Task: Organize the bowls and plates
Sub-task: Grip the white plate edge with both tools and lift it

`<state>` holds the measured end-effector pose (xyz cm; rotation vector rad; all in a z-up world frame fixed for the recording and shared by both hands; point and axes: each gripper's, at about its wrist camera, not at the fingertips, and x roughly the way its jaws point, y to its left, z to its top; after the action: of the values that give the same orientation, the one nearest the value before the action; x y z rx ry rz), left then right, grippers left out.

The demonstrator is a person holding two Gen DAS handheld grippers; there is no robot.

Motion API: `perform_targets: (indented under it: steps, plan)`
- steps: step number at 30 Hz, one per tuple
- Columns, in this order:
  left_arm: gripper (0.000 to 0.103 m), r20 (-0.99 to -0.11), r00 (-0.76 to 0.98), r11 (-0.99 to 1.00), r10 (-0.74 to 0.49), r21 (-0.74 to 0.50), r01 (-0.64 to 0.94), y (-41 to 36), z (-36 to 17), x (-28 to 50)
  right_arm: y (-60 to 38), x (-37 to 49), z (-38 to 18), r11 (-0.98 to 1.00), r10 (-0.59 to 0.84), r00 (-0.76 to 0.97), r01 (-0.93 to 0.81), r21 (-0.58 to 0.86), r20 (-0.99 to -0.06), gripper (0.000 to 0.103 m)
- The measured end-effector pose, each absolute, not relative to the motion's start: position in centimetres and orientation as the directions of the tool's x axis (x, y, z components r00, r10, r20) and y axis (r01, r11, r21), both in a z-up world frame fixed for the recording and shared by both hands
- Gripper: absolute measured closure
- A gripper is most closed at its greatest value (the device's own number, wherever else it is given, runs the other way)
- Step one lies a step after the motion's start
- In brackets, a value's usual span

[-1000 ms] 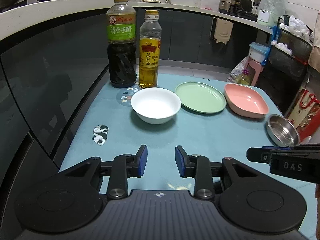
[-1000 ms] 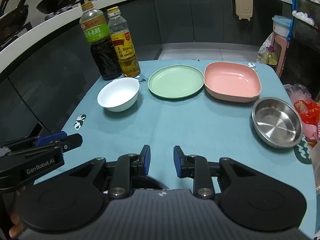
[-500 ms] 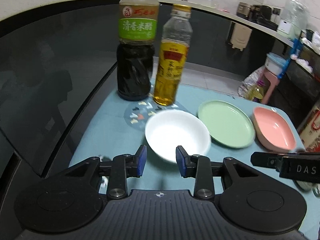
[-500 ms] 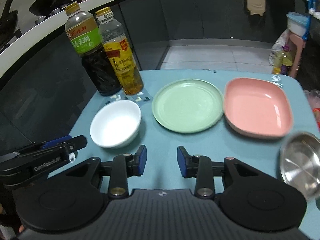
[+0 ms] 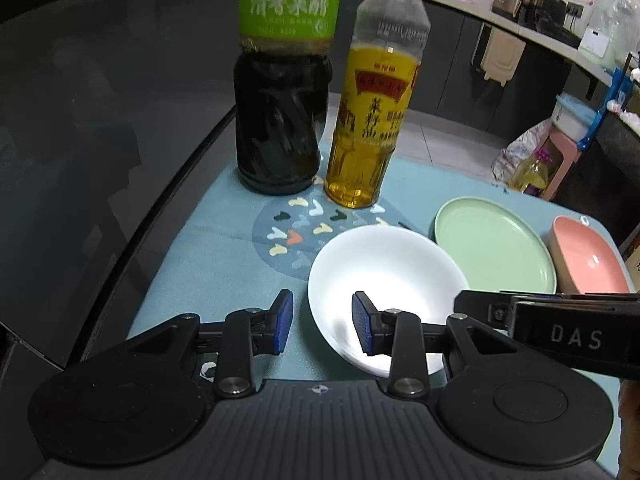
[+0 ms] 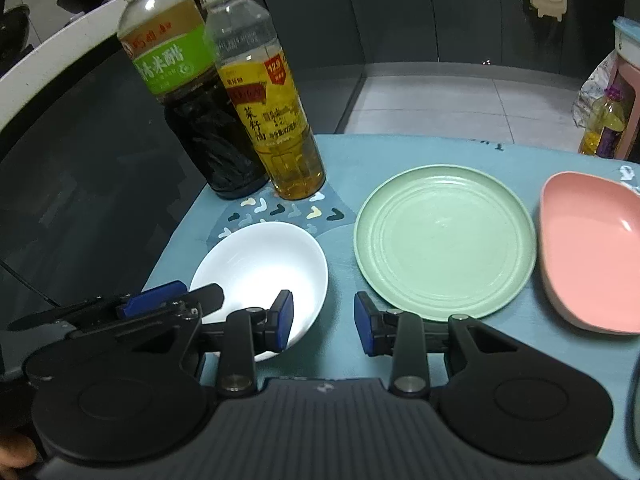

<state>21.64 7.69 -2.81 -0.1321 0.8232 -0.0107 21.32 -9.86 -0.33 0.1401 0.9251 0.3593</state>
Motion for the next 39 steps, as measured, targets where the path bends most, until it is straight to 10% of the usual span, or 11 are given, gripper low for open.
perform_targets:
  steps: [6,39]
  plan:
    - [0.090,-0.751,0.655,0.992,-0.080,-0.123,-0.020,7.4,-4.2,22.6,-8.9,22.3,-1.5,0.934,0.353,0.529,-0.255,0.252,-0.772,0.103]
    - [0.091,-0.607,0.777,0.986,-0.164,-0.113,0.120,3.9,3.3,7.6,-12.6,7.3,4.5,0.955,0.294,0.658,-0.230,0.187,-0.693,0.103]
